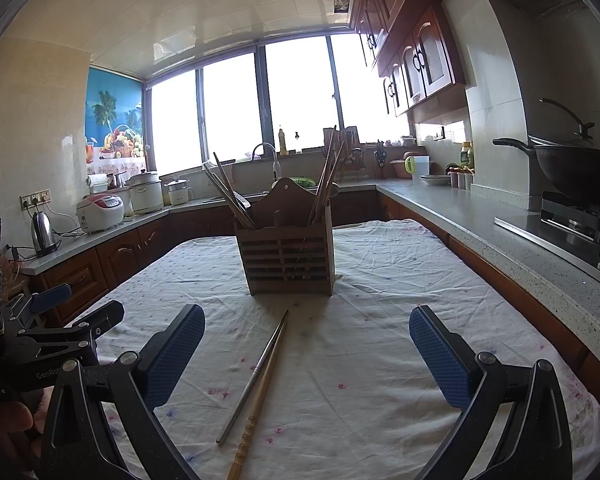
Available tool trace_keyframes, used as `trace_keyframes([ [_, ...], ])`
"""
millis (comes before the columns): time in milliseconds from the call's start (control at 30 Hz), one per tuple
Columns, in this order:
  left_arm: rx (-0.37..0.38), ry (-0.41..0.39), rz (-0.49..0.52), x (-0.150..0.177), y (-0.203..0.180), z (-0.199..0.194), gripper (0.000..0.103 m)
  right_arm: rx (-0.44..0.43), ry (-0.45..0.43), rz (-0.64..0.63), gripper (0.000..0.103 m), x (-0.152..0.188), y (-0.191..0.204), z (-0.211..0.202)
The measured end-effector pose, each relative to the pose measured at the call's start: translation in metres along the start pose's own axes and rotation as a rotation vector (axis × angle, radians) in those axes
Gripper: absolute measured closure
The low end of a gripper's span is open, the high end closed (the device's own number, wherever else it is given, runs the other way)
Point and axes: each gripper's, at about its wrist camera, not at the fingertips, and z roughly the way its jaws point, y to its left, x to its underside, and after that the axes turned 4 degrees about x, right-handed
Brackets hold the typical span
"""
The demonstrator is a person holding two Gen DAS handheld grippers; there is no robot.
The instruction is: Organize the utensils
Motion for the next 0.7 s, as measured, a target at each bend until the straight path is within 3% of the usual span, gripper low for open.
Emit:
trace_keyframes([
  [700,0.003,0.005,-0.002,0.0002,0.0003,0.002,0.001,-0.001,0.0,0.001,0.0,0.0004,-0.0013,0.0005],
])
